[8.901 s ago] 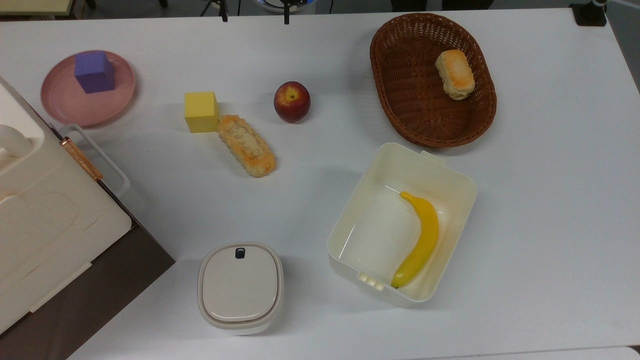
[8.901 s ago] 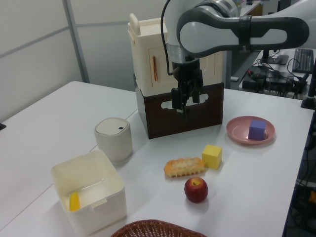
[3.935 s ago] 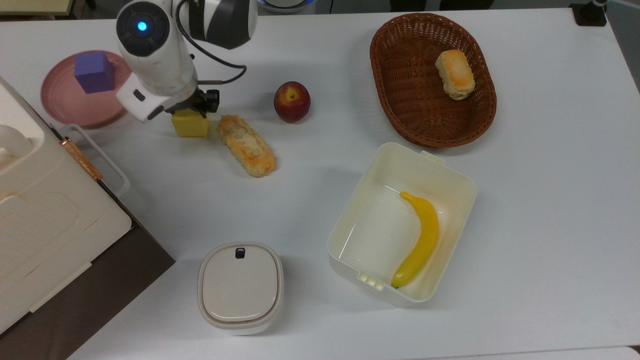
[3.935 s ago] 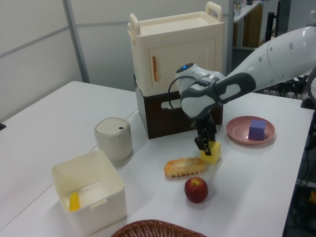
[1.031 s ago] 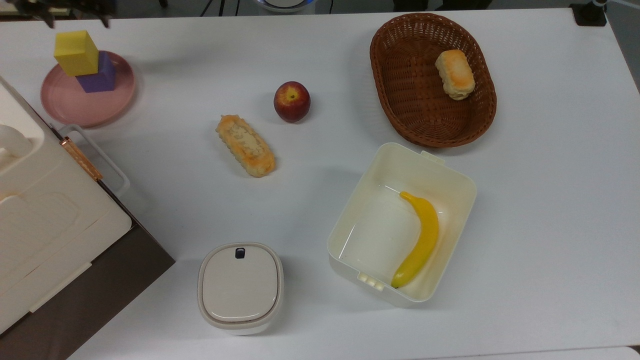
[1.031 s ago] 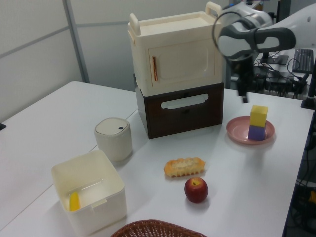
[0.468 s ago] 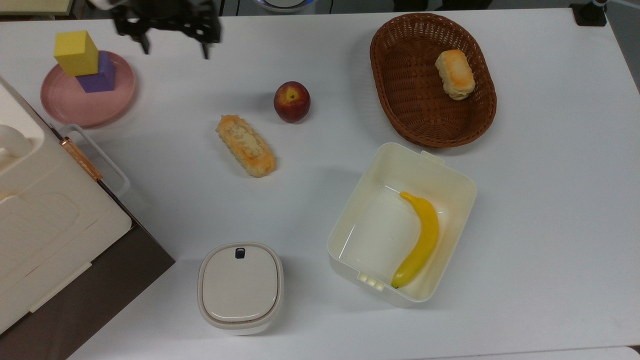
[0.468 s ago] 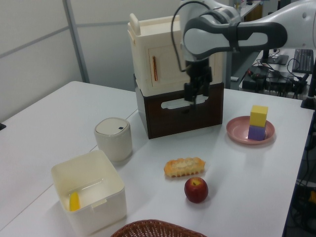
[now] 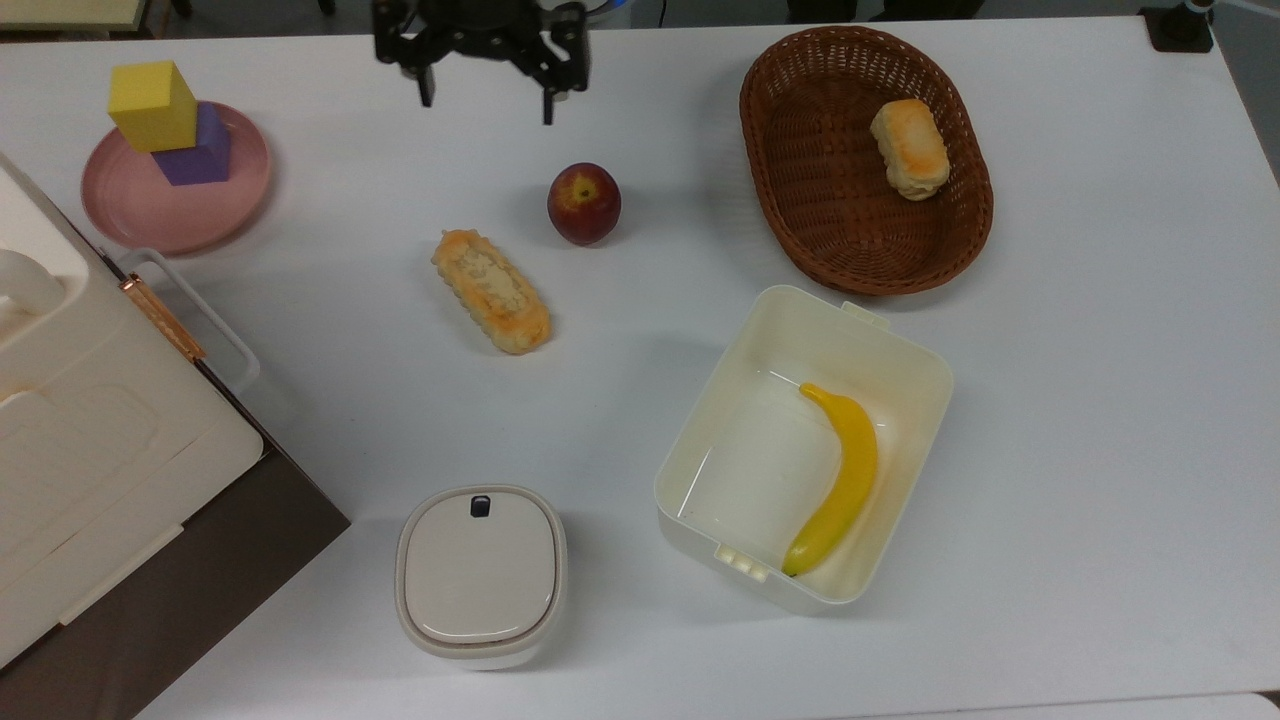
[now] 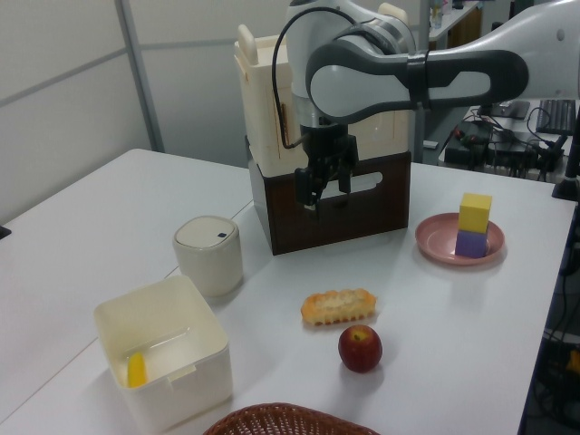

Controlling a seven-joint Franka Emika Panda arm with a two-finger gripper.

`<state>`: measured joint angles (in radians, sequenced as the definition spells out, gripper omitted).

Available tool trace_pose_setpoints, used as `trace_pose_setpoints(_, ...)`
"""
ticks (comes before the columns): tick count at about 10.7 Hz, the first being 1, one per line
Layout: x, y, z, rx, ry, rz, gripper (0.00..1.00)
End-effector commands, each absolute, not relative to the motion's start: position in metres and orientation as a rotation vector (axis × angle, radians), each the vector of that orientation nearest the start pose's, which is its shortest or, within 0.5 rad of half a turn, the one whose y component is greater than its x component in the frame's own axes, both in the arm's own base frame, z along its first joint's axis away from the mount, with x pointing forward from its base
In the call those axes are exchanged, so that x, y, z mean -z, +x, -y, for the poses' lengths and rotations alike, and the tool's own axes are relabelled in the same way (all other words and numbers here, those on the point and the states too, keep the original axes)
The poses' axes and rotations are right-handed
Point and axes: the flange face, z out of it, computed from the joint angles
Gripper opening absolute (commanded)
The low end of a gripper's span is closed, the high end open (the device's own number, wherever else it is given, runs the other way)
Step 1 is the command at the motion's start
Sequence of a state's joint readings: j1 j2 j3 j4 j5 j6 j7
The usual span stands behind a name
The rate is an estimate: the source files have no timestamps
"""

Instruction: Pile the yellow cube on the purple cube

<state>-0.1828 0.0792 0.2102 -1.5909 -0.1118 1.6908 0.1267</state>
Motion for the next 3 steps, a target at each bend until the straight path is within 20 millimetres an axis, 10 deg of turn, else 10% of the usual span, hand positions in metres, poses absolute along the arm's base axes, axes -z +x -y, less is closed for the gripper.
trace_pose_setpoints(1,-0.5986,0.5665,-0.0136,0.068,-3.234,-0.132,1.0)
trace_pose_setpoints(3,-0.603,0.5642,-0.0189,0.081,-3.233,-0.118,1.0)
